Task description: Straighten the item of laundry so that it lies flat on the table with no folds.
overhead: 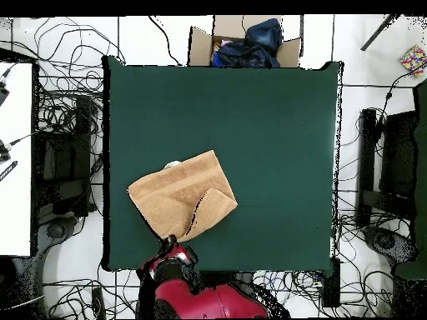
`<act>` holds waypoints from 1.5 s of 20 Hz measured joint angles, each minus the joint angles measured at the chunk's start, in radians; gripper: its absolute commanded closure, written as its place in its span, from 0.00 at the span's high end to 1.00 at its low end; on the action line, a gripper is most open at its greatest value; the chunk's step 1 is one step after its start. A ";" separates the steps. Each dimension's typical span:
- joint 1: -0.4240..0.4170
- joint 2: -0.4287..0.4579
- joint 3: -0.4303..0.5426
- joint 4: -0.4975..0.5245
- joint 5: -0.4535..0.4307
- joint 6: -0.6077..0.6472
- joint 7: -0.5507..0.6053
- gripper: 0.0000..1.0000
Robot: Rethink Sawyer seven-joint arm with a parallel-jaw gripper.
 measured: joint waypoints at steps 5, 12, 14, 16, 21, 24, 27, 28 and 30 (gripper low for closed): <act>0.047 0.095 -0.114 -0.001 -0.027 -0.085 0.000 0.00; 0.122 0.262 -0.264 -0.002 -0.059 -0.172 0.000 0.00; 0.144 0.319 -0.302 -0.003 -0.070 -0.210 0.000 0.00; 0.162 0.368 -0.333 -0.003 -0.081 -0.246 0.000 0.00; 0.198 0.494 -0.398 -0.014 -0.099 -0.349 0.000 0.00; 0.209 0.545 -0.420 -0.023 -0.103 -0.389 0.000 0.00; 0.220 0.622 -0.449 -0.041 -0.110 -0.451 0.000 0.00; 0.221 0.629 -0.451 -0.043 -0.111 -0.457 0.000 0.00; 0.223 0.665 -0.458 -0.052 -0.116 -0.488 0.000 0.00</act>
